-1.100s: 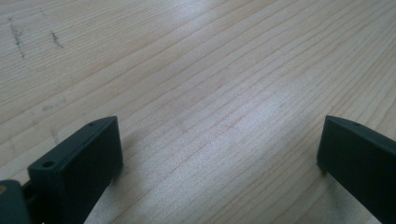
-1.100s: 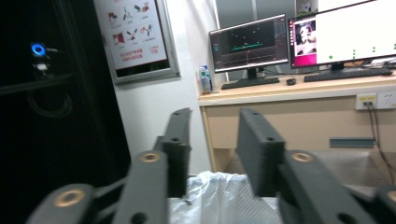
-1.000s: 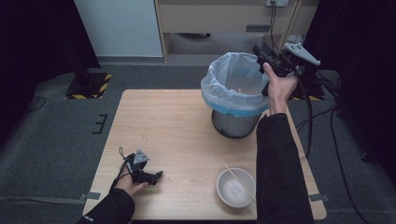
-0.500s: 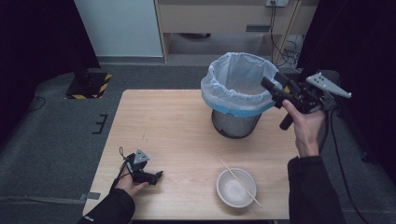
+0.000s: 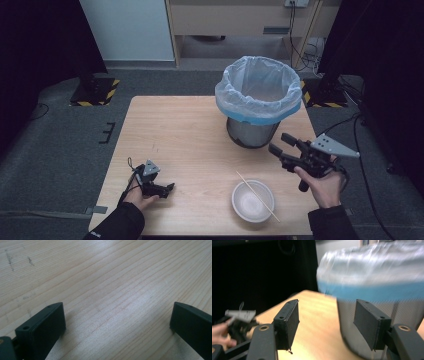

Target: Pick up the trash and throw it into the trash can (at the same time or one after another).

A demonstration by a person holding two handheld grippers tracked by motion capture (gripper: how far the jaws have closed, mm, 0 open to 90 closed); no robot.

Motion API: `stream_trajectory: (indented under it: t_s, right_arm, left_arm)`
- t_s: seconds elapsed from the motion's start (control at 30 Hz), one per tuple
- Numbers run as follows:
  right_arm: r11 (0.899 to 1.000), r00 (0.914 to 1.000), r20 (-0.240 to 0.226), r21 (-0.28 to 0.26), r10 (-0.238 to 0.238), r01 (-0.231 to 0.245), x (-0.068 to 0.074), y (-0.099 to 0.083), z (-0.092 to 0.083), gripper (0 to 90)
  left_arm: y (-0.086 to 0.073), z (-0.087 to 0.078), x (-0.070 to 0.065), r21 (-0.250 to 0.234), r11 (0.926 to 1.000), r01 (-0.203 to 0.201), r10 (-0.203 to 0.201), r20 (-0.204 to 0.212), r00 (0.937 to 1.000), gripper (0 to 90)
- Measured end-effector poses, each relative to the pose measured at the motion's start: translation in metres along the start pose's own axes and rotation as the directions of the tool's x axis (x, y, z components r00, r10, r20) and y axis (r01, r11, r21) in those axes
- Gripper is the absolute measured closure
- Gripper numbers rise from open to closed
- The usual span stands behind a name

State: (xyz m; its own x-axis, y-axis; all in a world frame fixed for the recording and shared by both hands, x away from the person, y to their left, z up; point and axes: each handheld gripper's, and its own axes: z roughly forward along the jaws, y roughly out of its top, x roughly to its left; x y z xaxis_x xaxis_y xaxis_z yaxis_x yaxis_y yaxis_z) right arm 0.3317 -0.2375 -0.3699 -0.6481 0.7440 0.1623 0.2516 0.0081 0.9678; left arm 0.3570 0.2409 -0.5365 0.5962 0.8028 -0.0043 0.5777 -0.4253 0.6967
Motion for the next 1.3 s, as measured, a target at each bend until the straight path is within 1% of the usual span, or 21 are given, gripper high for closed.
stream_trajectory:
  t_s: [0.13, 0.2, 0.27, 0.33, 0.37, 0.47, 0.5, 0.53, 0.6, 0.63, 0.67, 0.77, 0.87, 1.0, 1.03, 1.07, 1.1, 1.17, 1.2, 1.23, 1.3]
  right_arm:
    - [0.996, 0.9996, -0.011, 0.086, -0.026, 0.027, 0.005, -0.018, -0.005, 36.2]
    - [0.995, 0.9997, -0.017, 0.095, -0.016, 0.017, 0.006, -0.024, -0.008, 35.5]
    - [0.994, 0.9996, -0.003, 0.107, -0.028, 0.028, 0.007, -0.031, -0.011, 36.1]
    - [0.990, 0.9999, -0.007, 0.141, -0.008, 0.009, 0.009, -0.038, -0.013, 35.9]
    - [0.990, 0.9999, -0.003, 0.143, -0.013, 0.014, 0.009, -0.042, -0.013, 36.0]
    - [0.980, 0.9999, -0.014, 0.197, -0.010, 0.012, 0.013, -0.060, -0.009, 39.4]
    - [0.980, 0.9999, -0.014, 0.197, -0.010, 0.012, 0.013, -0.060, -0.009, 39.4]
    - [0.969, 0.9995, -0.032, 0.246, -0.008, 0.016, 0.015, -0.073, -0.005, 42.7]
    - [0.956, 0.9993, -0.034, 0.293, -0.015, 0.024, 0.018, -0.082, -0.001, 44.2]
    - [0.956, 0.9993, -0.034, 0.293, -0.015, 0.024, 0.018, -0.082, -0.001, 44.2]
    - [0.942, 0.9988, -0.047, 0.336, -0.012, 0.027, 0.022, -0.088, 0.004, 46.4]
    - [0.926, 0.9983, -0.058, 0.376, -0.002, 0.024, 0.026, -0.093, 0.008, 49.9]
    - [0.910, 0.9987, -0.051, 0.414, 0.000, 0.021, 0.027, -0.098, 0.010, 54.3]
    - [0.883, 0.9988, -0.046, 0.470, 0.015, 0.009, 0.026, -0.106, 0.013, 60.0]
    - [0.883, 0.9988, -0.046, 0.470, 0.015, 0.009, 0.026, -0.106, 0.013, 60.0]
    - [0.869, 0.9989, -0.047, 0.495, 0.004, 0.020, 0.027, -0.109, 0.015, 62.0]
    - [0.864, 0.9989, -0.046, 0.503, 0.007, 0.017, 0.028, -0.110, 0.016, 62.9]
    - [0.848, 0.9988, -0.049, 0.529, -0.002, 0.028, 0.029, -0.113, 0.018, 64.6]
    - [0.848, 0.9988, -0.049, 0.529, -0.002, 0.028, 0.029, -0.113, 0.018, 64.6]
    - [0.836, 0.9986, -0.052, 0.548, -0.006, 0.034, 0.029, -0.115, 0.020, 66.4]
    - [0.826, 0.9988, -0.049, 0.563, -0.008, 0.035, 0.030, -0.117, 0.021, 67.9]
  left_arm:
    - [0.000, 0.000, 0.000, 0.000, 1.0000, 0.000, 0.000, 0.000, 1.0000, 0.0]
    - [0.000, 0.000, 0.000, 0.000, 1.0000, 0.000, 0.000, 0.000, 1.0000, 0.0]
    - [0.000, 0.000, 0.000, 0.000, 1.0000, 0.000, 0.000, 0.000, 1.0000, 0.0]
    - [0.000, 0.000, 0.000, 0.000, 1.0000, 0.000, 0.000, 0.000, 1.0000, 0.0]
    - [0.000, 0.000, 0.000, 0.000, 1.0000, 0.000, 0.000, 0.000, 1.0000, 0.0]
    - [0.000, 0.000, 0.000, 0.000, 1.0000, 0.000, 0.000, 0.000, 1.0000, 0.0]
    - [0.000, 0.000, 0.000, 0.000, 1.0000, 0.000, 0.000, 0.000, 1.0000, 0.0]
    - [0.000, 0.000, 0.000, 0.000, 1.0000, 0.000, 0.000, 0.000, 1.0000, 0.0]
    - [0.000, 0.000, 0.000, 0.000, 1.0000, 0.000, 0.000, 0.000, 1.0000, 0.0]
    - [0.000, 0.000, 0.000, 0.000, 1.0000, 0.000, 0.000, 0.000, 1.0000, 0.0]
    - [0.000, 0.000, 0.000, 0.000, 1.0000, 0.000, 0.000, 0.000, 1.0000, 0.0]
    - [0.000, 0.000, 0.000, 0.000, 1.0000, 0.000, 0.000, 0.000, 1.0000, 0.0]
    - [0.000, 0.000, 0.000, 0.000, 1.0000, 0.000, 0.000, 0.000, 1.0000, 0.0]
    - [0.000, 0.000, 0.000, 0.000, 1.0000, 0.000, 0.000, 0.000, 1.0000, 0.0]
    - [0.000, 0.000, 0.000, 0.000, 1.0000, 0.000, 0.000, 0.000, 1.0000, 0.0]
    - [0.000, 0.000, 0.000, 0.000, 1.0000, 0.000, 0.000, 0.000, 1.0000, 0.0]
    - [0.000, 0.000, 0.000, 0.000, 1.0000, 0.000, 0.000, 0.000, 1.0000, 0.0]
    - [0.000, 0.000, 0.000, 0.000, 1.0000, 0.000, 0.000, 0.000, 1.0000, 0.0]
    - [0.000, 0.000, 0.000, 0.000, 1.0000, 0.000, 0.000, 0.000, 1.0000, 0.0]
    - [0.000, 0.000, 0.000, 0.000, 1.0000, 0.000, 0.000, 0.000, 1.0000, 0.0]
    - [0.000, 0.000, 0.000, 0.000, 1.0000, 0.000, 0.000, 0.000, 1.0000, 0.0]
